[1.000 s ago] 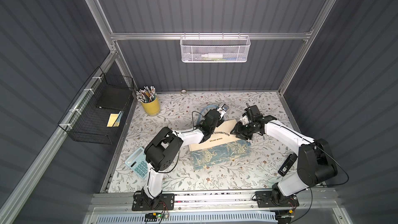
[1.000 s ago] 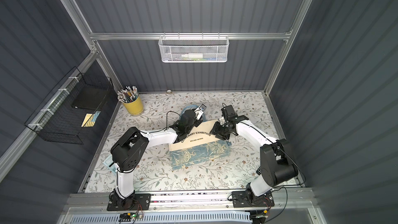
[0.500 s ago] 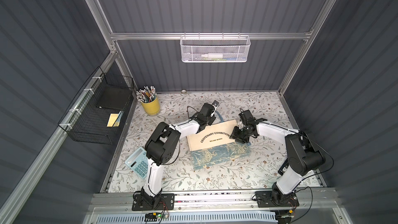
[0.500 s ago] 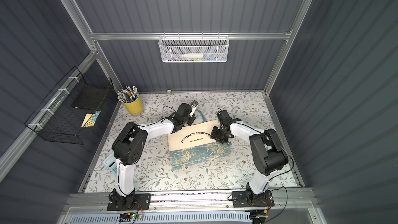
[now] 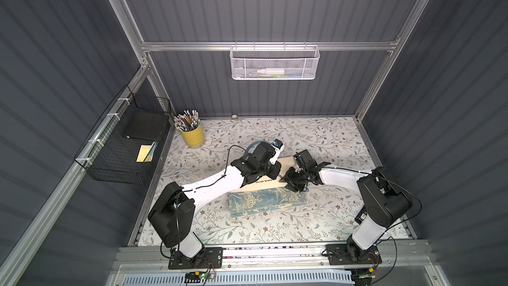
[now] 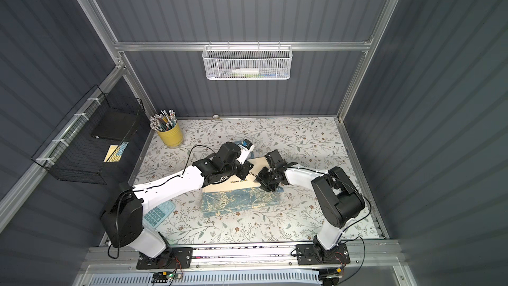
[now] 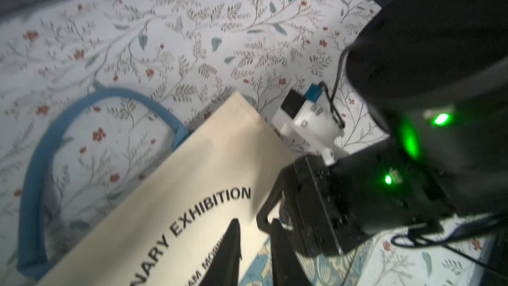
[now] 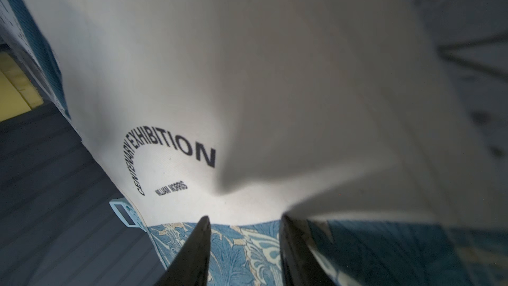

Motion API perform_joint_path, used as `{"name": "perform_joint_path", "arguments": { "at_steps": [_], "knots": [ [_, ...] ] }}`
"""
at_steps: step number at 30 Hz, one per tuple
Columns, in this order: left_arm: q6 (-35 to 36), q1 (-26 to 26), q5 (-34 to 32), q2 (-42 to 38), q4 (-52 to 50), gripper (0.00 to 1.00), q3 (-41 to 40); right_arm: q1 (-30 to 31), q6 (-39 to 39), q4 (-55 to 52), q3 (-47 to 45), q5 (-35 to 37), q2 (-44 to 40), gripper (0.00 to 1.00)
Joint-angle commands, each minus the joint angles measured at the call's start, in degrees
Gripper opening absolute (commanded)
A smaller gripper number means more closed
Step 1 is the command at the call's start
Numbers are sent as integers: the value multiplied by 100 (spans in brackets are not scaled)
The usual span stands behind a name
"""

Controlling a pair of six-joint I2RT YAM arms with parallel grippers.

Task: Put away the canvas bag
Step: Adjust the canvas bag at the center of the board, then press the canvas bag.

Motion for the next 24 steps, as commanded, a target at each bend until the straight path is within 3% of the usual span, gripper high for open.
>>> {"name": "perform_joint_path", "arguments": {
  "at_steps": [1, 4, 7, 10, 13, 18, 24],
  "knots": [
    [-817, -67, 278, -507, -597, 20, -336, -13, 340, -55, 248, 455, -146, 43],
    [-1331, -180, 304, -742, -618, 19, -714, -27, -143, -386, 675, 717, -183, 42],
    [-1862, -193, 132, -947, -642, 14, -975, -27, -811, -438, 1002, 613, -182, 42],
    [-2316, -192, -296, -1229, -576, 2, -1303, -23, -1323, -724, 1166, 714, -264, 41],
    [-2794, -197, -379, -1226, -749, 0, -1427, -18, -1664, -992, 1162, 510, -242, 41],
    [-3106, -195, -184, -430, -1181, 0, -920, 104, -2167, -1460, 986, 197, -7, 41],
    [-3210, -195, -349, 697, -1761, 0, -265, 109, -2075, -1366, 694, 235, 134, 41]
  ]
}}
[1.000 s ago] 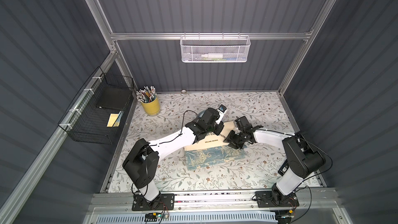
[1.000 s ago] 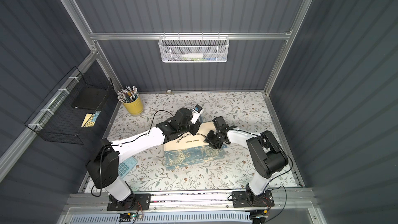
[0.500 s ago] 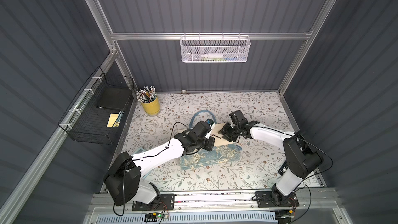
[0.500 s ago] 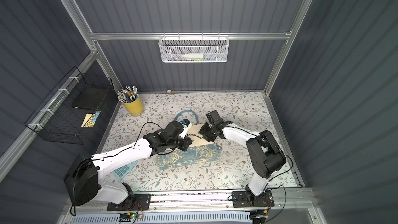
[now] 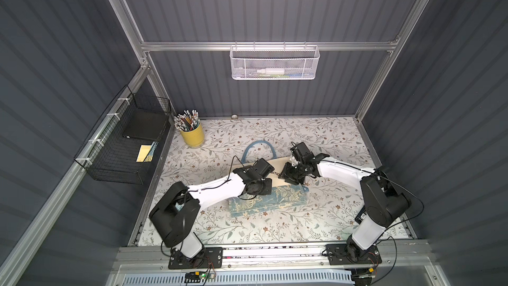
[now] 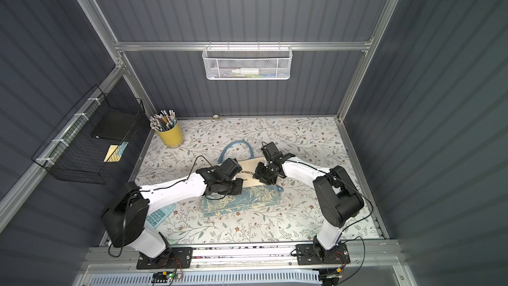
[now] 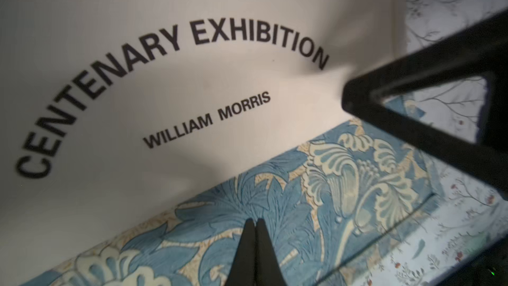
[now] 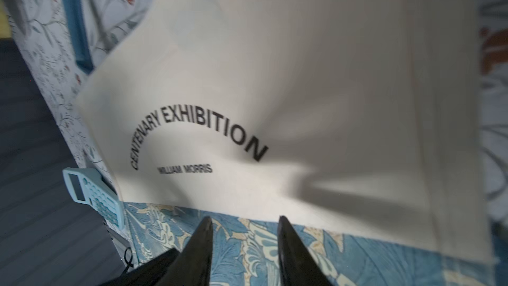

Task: Put away the canvas bag
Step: Press the canvas bag.

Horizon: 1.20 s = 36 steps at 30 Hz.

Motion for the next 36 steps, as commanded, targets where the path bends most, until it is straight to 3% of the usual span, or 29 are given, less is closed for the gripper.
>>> {"name": "perform_joint_path", "arguments": {
  "at_steps": [1, 9, 17, 21, 31, 36],
  "knots": [
    [-289, 6, -101, 233, -471, 0, 198, -4, -52, -127, -156, -26, 42, 41],
    [11, 644, 369, 1390, -168, 0, 662, -237, 328, -153, 66, -168, 823, 42],
    [893, 1013, 685, 2640, -338, 0, 2120, -611, 346, -93, 248, -112, 956, 42],
    [1003, 1013, 696, 2685, -301, 0, 2184, -777, 27, -293, 571, 18, 1118, 42],
    [741, 1013, 704, 1928, 63, 0, 1134, -1292, -326, -445, 986, -62, 1591, 42],
    [668, 1005, 722, 1859, 139, 0, 1083, -1331, -557, -523, 1191, -107, 1541, 42]
  ]
}}
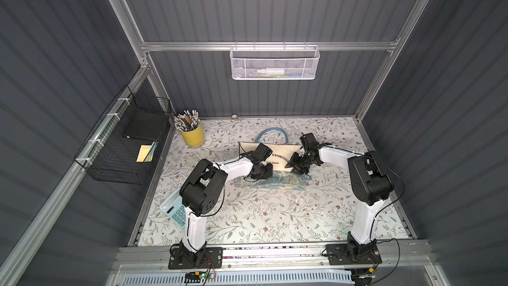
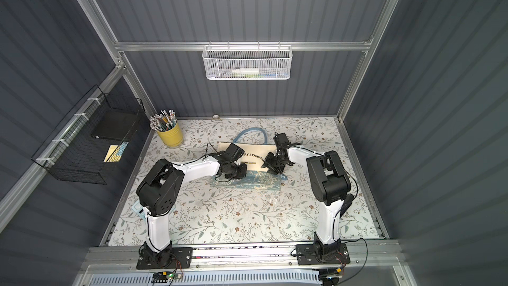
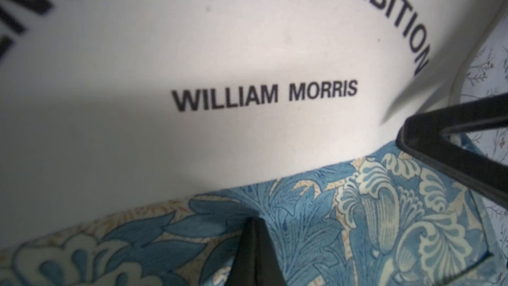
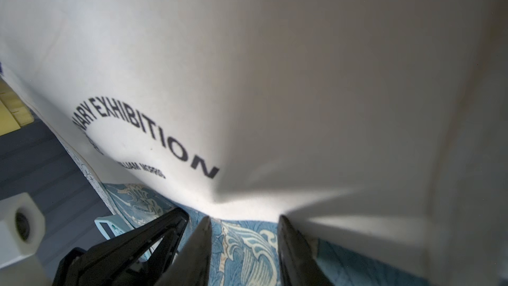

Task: Put away the canvas bag
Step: Press the canvas bag.

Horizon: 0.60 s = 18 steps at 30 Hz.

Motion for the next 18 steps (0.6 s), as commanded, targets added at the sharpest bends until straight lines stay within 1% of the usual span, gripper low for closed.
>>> {"name": "perform_joint_path", "arguments": {
  "at_steps": [1, 4, 6, 9, 11, 13, 18],
  "knots": [
    [-104, -30, -63, 20, -523, 0, -183, -88, -362, -347, 41, 476, 58, 42],
    [-117, -30, -90, 20, -586, 0, -28, -70, -629, -213, 98, 126, -374, 41],
    [-112, -30, -89, 34, -614, 0, 190, -36, -640, -107, 74, -137, -680, 39],
    [-127, -30, -117, 80, -621, 0, 180, 90, -502, 28, -116, -731, -938, 37],
    [-163, -30, -117, 81, -555, 0, 113, 249, -490, 3, -228, -1037, -935, 36],
    [-211, -27, -117, 81, -488, 0, 79, 401, -506, -24, -328, -1192, -901, 36],
    [-231, -30, -117, 83, -448, 0, 78, 649, -521, 55, -521, -1319, -645, 36]
  ]
}}
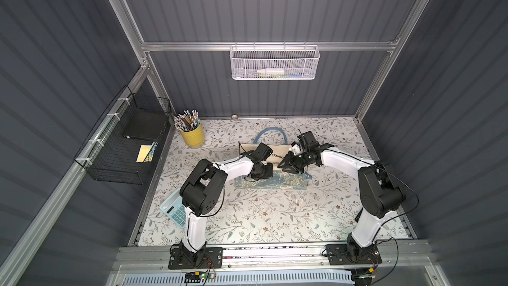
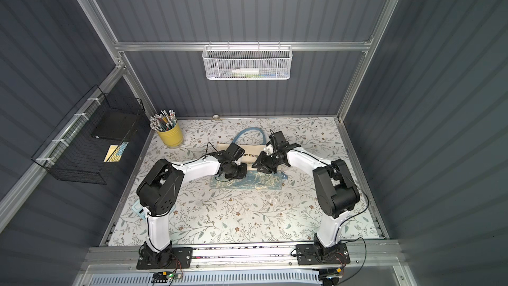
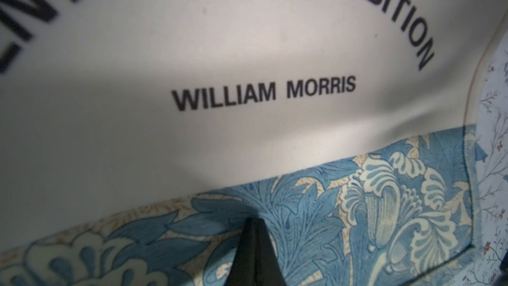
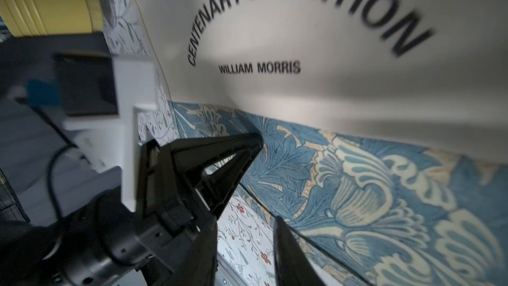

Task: Put away the canvas bag
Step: Press the canvas bag.

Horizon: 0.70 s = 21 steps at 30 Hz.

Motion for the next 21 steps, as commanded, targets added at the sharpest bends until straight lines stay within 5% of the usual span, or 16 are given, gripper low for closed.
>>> {"name": "perform_joint_path", "arguments": {
  "at_steps": [1, 21],
  "knots": [
    [-77, -17, -104, 81, -254, 0, -43, 68, -61, -63, -165, -226, 233, 36],
    [-7, -17, -26, -324, -60, 0, -577, -688, -194, -903, -1404, 1457, -199, 41]
  ]
}}
